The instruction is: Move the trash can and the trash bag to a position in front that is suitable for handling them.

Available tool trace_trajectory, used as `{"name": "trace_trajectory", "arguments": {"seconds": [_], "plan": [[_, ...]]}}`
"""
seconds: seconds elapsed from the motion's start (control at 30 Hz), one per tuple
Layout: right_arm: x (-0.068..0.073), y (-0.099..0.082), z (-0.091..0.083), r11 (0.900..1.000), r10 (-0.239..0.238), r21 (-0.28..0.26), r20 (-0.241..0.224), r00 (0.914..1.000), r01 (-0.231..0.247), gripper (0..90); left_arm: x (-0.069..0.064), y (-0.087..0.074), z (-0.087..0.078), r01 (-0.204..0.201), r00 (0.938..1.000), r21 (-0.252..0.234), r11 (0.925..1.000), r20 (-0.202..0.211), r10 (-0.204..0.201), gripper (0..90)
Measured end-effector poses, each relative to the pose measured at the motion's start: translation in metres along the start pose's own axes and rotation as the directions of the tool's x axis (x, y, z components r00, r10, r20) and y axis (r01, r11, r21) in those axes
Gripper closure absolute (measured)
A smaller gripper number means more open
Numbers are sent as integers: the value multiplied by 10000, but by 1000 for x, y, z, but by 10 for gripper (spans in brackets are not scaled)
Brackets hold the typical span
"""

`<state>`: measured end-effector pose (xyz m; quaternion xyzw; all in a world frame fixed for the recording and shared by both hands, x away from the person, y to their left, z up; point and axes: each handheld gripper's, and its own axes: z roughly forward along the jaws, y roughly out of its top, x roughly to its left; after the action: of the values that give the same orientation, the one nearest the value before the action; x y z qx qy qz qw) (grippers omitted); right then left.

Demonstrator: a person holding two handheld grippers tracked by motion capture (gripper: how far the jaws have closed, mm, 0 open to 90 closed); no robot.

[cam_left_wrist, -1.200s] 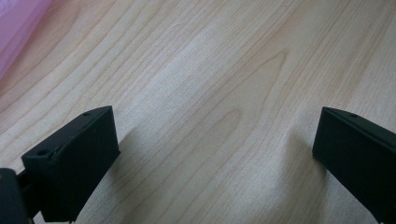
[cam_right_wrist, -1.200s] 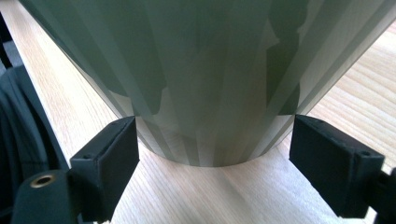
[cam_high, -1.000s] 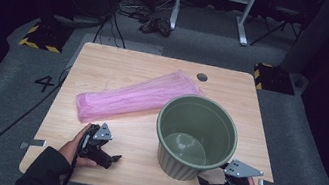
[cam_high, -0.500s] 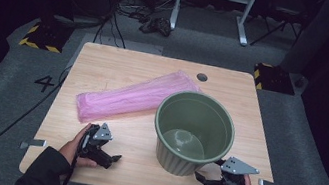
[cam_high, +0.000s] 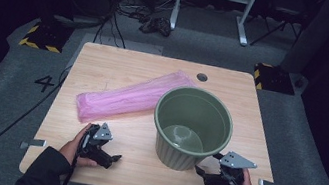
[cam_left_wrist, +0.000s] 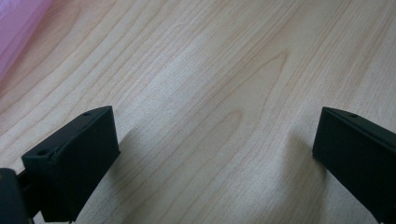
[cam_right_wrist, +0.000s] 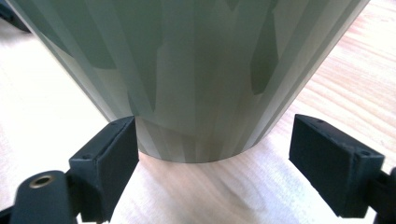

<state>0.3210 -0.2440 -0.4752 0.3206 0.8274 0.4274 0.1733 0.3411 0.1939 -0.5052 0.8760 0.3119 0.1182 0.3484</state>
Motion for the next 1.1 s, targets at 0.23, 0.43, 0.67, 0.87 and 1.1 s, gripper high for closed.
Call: {"name": "trace_trajectory", "arguments": {"seconds": [0.23, 0.43, 0.67, 0.87, 1.1], "plan": [[-7, 6, 9, 9999, 126, 33, 211, 9997, -127, 160, 0, 0, 0, 5, 10000, 0, 10000, -5, -5, 2], [-11, 9, 13, 9998, 183, 26, 326, 9993, -184, 166, 0, 0, 0, 7, 10000, 5, 10000, 5, -7, 2], [-18, 15, 23, 9997, 257, 27, 510, 9984, -258, 173, 0, 0, 0, 14, 10000, 5, 10000, 4, -14, 2], [-24, 21, 32, 9995, 293, 101, 524, 9982, -298, 173, 0, 0, 0, 16, 10000, 4, 10000, 3, -16, 2], [-32, 21, 43, 9993, 50, 370, 634, 9980, -73, 204, 0, 0, 0, 3, 10000, 5, 10000, 1, -3, 2]]}}
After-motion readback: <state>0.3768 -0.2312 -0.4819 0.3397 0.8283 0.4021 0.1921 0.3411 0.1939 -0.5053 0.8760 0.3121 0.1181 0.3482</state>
